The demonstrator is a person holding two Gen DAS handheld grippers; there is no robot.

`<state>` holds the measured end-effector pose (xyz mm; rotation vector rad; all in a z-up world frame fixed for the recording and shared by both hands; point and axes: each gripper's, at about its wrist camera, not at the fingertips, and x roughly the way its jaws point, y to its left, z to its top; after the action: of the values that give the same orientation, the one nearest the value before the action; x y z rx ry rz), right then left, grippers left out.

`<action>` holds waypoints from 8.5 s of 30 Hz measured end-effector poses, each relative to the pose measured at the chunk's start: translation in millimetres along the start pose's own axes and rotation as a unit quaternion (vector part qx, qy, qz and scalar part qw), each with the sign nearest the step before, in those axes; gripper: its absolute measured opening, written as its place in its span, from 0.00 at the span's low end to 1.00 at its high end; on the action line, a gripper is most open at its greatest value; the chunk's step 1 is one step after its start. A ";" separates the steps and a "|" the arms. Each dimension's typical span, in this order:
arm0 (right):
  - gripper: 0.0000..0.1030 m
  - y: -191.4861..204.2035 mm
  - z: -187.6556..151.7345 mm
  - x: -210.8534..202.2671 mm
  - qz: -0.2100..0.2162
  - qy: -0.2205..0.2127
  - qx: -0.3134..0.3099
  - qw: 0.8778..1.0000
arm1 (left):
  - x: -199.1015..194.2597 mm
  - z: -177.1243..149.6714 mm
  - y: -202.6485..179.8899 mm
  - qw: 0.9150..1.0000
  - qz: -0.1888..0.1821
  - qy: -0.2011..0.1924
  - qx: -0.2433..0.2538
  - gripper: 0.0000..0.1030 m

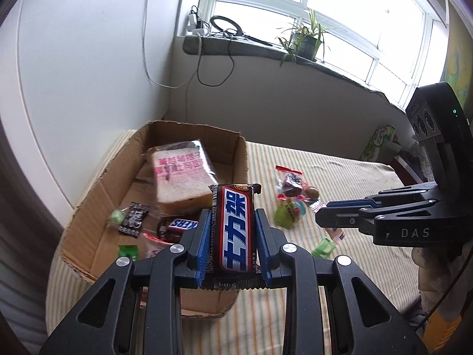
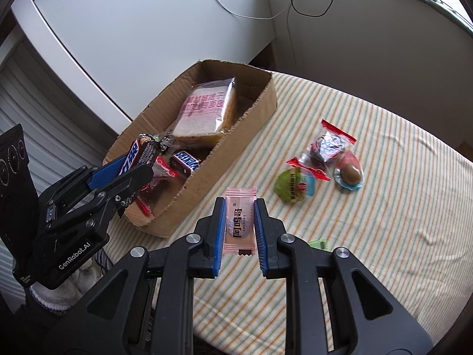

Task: Organize snacks
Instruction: 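Carry the chocolate bar with the left gripper while the right gripper carries the pink candy to the box, then open the left gripper over the box while the right gripper releases the pink candy inside, then move the left gripper to the green packet while the right gripper moves to the egg candy, then grasp the green packet with the left gripper while the right gripper grasps the brown egg candy, then carry the green packet with the left gripper while the right gripper carries the egg candy into the box, then open both grippers over the box and move them to the remaining two candies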

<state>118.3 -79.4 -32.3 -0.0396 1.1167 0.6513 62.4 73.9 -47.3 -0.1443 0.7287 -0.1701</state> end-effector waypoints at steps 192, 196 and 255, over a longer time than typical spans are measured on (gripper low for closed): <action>0.25 73.9 43.0 45.2 -0.003 -0.017 -0.120 0.993 | 1.4 1.1 59.8 0.998 0.055 -0.014 0.029 0.22; 0.25 79.9 45.4 54.7 -0.002 -0.012 -0.124 0.992 | 4.5 1.6 66.2 0.998 0.060 -0.012 0.024 0.22; 0.63 -107.2 24.2 24.6 -0.037 -0.024 0.037 0.998 | 14.5 -11.2 -78.1 0.996 -0.045 0.005 0.081 0.43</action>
<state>198.9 -147.0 -72.6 -0.0018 1.0864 0.5431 57.3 -6.2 -50.2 -0.0223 0.7161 -0.3158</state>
